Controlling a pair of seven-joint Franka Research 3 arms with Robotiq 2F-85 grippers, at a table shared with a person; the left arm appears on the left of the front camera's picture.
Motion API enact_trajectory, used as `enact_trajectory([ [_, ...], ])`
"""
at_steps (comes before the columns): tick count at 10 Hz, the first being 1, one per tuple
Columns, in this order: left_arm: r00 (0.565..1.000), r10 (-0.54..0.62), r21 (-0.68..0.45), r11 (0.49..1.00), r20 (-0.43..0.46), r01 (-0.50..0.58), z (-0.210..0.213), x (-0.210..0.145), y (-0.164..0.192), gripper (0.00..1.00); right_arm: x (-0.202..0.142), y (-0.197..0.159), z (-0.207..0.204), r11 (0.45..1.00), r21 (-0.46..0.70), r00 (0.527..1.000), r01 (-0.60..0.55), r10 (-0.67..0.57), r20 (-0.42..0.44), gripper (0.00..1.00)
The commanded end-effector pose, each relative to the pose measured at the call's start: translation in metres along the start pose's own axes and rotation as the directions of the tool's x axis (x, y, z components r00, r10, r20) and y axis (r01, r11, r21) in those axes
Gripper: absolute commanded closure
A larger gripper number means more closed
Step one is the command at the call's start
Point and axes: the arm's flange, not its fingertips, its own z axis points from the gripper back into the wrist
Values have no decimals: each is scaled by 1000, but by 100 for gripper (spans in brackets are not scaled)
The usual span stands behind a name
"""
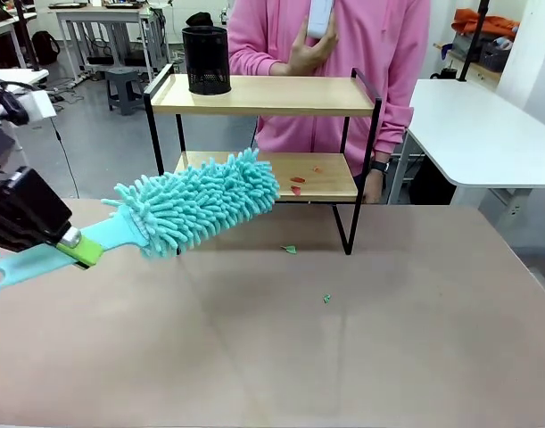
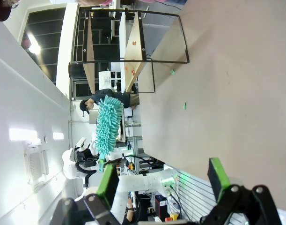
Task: Clean the shelf.
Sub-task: Clean the remaining tier of the Shelf with the Duster once objects are removed.
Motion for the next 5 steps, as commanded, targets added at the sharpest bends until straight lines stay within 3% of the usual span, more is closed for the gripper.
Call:
enact_trajectory([
  [1,999,-11,-51,999,42,14,21,-6,2,88,1,1,0,999,13,1000,-30,29,5,0],
  [5,999,-7,5,1000,49,7,6,4,7,88,1,1,0,999,13,1000,-30,29,5,0],
])
